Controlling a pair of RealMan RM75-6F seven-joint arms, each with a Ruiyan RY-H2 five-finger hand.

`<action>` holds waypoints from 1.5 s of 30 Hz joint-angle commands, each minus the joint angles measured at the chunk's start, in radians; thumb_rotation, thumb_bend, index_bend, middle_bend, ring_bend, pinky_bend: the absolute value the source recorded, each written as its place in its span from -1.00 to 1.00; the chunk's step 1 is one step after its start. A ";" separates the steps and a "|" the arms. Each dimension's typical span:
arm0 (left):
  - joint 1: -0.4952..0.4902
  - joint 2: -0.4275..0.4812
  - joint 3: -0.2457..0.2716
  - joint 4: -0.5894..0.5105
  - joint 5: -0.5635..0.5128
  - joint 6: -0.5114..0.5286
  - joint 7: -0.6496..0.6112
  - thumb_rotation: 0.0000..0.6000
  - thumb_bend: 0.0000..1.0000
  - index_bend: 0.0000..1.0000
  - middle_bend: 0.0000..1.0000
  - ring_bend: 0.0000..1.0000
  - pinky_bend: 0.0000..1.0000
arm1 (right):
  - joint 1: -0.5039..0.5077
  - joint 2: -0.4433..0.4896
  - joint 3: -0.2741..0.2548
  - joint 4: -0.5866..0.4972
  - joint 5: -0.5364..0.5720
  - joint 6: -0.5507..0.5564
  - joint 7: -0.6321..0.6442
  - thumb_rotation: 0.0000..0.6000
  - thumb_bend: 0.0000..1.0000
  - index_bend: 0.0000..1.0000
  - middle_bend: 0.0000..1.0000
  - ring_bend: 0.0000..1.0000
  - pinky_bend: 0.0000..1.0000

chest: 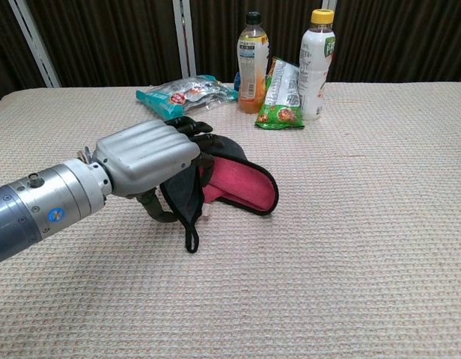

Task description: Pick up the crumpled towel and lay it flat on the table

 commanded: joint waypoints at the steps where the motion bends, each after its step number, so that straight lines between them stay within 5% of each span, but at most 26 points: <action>1: -0.011 -0.015 0.005 0.009 0.004 -0.003 0.006 1.00 -0.60 -0.14 -0.78 -1.00 -1.00 | 0.001 0.001 0.002 -0.003 0.000 0.000 0.000 1.00 -0.04 -1.00 -1.00 -1.00 -1.00; 12: -0.022 -0.040 0.016 0.007 0.027 0.025 -0.008 1.00 -0.20 0.15 -0.68 -0.98 -0.97 | -0.003 0.009 0.003 -0.014 -0.008 0.011 0.007 1.00 -0.04 -1.00 -1.00 -1.00 -1.00; 29: -0.015 0.049 0.001 -0.051 0.013 0.054 -0.044 1.00 -0.11 0.22 -0.64 -0.98 -0.97 | -0.001 0.004 -0.005 -0.020 -0.016 0.008 -0.014 1.00 -0.04 -1.00 -1.00 -1.00 -1.00; 37: -0.069 0.095 -0.074 -0.112 -0.003 0.033 -0.008 1.00 -0.05 0.24 -0.60 -0.95 -0.97 | -0.001 0.002 -0.004 -0.011 -0.008 0.002 -0.007 1.00 -0.04 -1.00 -1.00 -1.00 -1.00; 45: -0.175 0.128 -0.219 -0.159 -0.102 -0.033 0.051 1.00 -0.05 0.26 -0.58 -0.95 -0.97 | 0.017 0.005 0.016 -0.002 0.032 -0.036 0.012 1.00 -0.04 -1.00 -1.00 -1.00 -1.00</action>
